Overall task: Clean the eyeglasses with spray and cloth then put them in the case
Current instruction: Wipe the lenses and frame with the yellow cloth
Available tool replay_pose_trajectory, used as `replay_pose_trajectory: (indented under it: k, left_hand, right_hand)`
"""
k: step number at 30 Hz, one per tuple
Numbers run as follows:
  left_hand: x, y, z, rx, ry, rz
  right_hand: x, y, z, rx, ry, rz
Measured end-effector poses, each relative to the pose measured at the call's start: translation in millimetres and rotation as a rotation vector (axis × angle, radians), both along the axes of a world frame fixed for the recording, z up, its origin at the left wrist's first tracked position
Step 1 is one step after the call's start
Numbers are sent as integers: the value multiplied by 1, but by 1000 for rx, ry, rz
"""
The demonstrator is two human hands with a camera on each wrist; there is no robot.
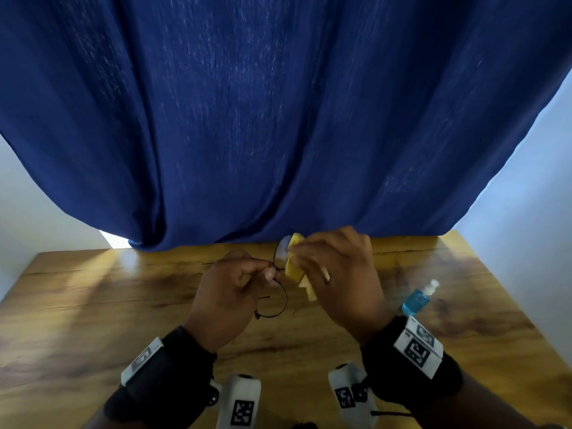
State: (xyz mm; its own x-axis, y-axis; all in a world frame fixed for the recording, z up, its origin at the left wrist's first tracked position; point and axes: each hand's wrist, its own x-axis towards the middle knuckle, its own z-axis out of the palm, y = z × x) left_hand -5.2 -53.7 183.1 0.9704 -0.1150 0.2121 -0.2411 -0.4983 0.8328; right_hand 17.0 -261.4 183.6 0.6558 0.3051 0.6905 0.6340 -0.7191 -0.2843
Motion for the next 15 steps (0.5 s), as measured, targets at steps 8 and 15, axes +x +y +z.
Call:
replay_pose_trajectory:
  k: [8, 15]
  left_hand:
    - [-5, 2, 6, -7, -42, 1]
    - [-5, 13, 3, -13, -23, 17]
  right_hand:
    - [0, 3, 9, -128, -68, 63]
    - [8, 18, 12, -150, -35, 104]
